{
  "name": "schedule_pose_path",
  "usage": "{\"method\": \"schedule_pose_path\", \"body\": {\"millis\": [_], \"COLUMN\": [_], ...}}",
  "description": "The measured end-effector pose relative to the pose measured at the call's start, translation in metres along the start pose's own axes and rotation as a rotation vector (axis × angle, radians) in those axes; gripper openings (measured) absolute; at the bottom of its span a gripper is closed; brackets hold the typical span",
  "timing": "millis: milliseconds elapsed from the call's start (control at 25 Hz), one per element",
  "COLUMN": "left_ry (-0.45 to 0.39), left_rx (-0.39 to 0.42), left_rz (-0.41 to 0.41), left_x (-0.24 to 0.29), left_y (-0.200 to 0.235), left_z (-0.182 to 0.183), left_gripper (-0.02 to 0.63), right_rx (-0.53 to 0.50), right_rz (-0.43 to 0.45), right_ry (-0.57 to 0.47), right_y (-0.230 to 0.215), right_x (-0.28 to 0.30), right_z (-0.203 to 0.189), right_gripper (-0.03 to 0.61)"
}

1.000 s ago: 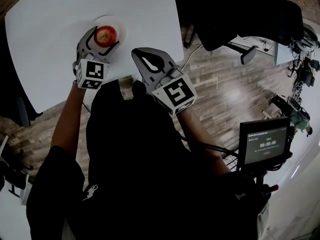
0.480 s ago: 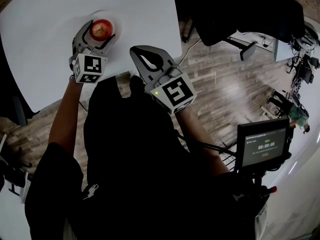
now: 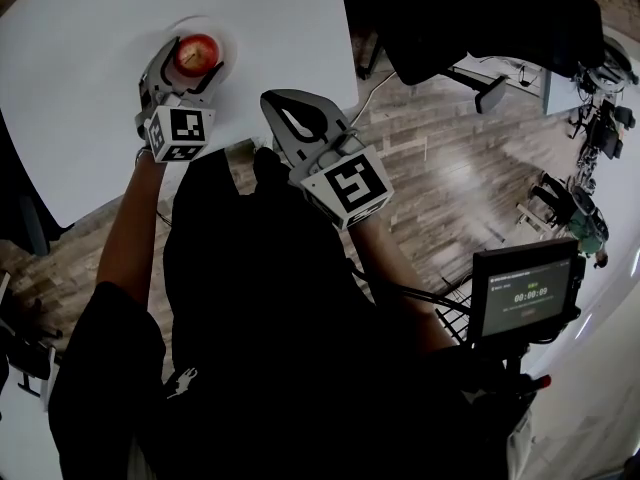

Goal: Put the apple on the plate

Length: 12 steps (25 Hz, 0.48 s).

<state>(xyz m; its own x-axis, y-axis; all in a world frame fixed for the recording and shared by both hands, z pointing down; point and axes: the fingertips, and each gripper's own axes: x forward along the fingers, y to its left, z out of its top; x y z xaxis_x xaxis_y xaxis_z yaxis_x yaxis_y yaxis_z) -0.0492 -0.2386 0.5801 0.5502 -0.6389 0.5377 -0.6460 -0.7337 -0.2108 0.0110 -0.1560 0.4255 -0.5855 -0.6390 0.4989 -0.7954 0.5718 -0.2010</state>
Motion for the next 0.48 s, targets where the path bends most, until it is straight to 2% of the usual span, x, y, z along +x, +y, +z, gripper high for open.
{"method": "schedule_pose_path", "body": {"millis": [480], "left_ry": [0.001], "left_rx": [-0.008], "left_rz": [-0.02], "left_x": [0.0087], "left_y": [-0.0013], "left_z": [0.0007], "left_gripper": [0.403], "right_rx": [0.018], "right_rz": [-0.022], "right_ry": [-0.012], "right_y": [-0.0064], "right_x": [-0.0037], "right_z": [-0.0004], "right_gripper": [0.003]}}
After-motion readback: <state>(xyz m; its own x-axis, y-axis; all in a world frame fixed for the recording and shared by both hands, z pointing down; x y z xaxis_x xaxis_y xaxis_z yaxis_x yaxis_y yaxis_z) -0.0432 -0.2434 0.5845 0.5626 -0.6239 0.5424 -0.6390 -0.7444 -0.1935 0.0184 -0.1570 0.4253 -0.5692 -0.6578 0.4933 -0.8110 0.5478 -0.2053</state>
